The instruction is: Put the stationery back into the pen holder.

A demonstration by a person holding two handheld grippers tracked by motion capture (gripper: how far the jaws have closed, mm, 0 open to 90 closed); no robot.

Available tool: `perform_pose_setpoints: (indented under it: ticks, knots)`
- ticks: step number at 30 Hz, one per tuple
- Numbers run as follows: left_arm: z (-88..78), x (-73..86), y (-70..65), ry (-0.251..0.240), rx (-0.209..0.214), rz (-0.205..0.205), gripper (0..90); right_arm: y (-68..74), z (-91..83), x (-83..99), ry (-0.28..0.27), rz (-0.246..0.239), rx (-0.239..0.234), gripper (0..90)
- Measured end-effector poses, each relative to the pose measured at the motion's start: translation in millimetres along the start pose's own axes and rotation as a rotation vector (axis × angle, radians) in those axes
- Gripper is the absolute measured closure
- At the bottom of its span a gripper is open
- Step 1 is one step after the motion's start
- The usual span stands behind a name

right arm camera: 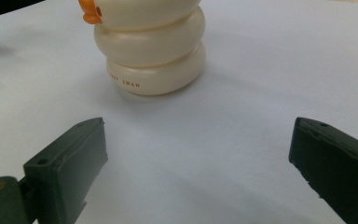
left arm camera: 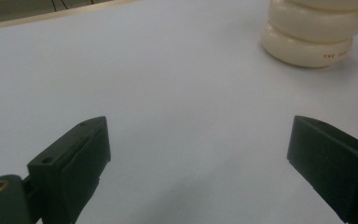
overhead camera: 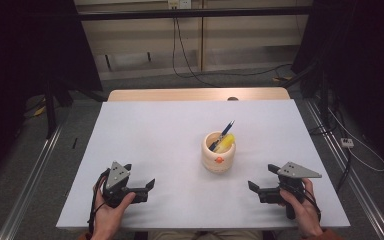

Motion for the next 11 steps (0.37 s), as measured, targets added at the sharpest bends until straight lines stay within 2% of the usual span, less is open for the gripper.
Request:
perform_pose_setpoints:
  ticks: [2,8,11]
  knots:
    - [-0.1,0.0,1.2,0.007,-0.003,0.004,5.8,-0.3,0.0,-0.2,-0.002,0.001,0.001,4.1]
    - [0.3,-0.8,1.5,0.007,0.013,-0.019,5.8,-1.3,1.5,-0.3,-0.001,0.006,0.002,4.1]
    - [-4.2,-3.3,5.1,-0.025,0.004,-0.047,5.9,-1.2,1.6,-0.6,-0.001,0.008,0.000,4.1]
Point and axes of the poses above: each handheld gripper's, and its own axes: z roughly forward along the jaws, x roughly out of its underside, y roughly to its left, the point moved 3 cm from there along z, roughly forward along the jaws, and after that the axes turned 7 degrees about y, right-handed, at the moved point
